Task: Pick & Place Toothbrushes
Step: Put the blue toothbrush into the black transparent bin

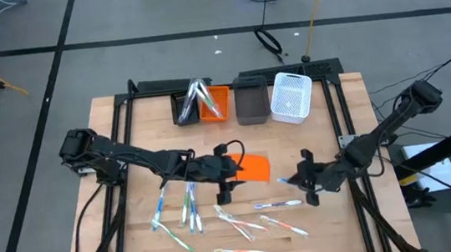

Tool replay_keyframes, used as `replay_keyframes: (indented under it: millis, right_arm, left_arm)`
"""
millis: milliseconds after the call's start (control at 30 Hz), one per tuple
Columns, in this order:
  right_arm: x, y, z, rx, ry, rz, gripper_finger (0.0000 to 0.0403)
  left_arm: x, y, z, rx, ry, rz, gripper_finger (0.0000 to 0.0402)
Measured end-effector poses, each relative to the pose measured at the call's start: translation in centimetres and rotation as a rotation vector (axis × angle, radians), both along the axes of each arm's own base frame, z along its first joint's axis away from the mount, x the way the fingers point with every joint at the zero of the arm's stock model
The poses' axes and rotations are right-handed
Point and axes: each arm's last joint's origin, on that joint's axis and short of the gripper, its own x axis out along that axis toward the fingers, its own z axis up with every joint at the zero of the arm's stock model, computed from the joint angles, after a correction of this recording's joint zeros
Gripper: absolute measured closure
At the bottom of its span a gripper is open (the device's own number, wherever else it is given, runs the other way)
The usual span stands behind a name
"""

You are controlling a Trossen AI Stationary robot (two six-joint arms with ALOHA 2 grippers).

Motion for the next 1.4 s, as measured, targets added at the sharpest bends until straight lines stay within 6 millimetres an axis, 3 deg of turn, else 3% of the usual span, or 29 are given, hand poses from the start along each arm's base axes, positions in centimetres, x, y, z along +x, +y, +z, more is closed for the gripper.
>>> replay_keyframes:
  millis: [300, 600, 867, 1400]
  right_arm:
    - [2.1, -0.3, 3.6, -0.173, -0.400, -0.087, 0.0402]
    - [2.4, -0.2, 7.1, -0.281, -0.699, -0.088, 0.0402]
    - [2.7, -0.1, 8.1, -0.353, -0.803, -0.099, 0.0403]
    - [3.5, -1.4, 8.2, -0.411, -0.825, -0.166, 0.0403]
  left_arm:
    - [0.6, -0.1, 1.3, -0.030, -0.143, -0.001, 0.0215]
    - [1.2, 0.3, 2.8, -0.062, -0.306, 0.013, 0.0215]
    - [2.5, 1.2, 3.7, -0.099, -0.511, 0.042, 0.0215]
    - [5.2, 1.8, 0.2, -0.168, -0.603, 0.075, 0.0215]
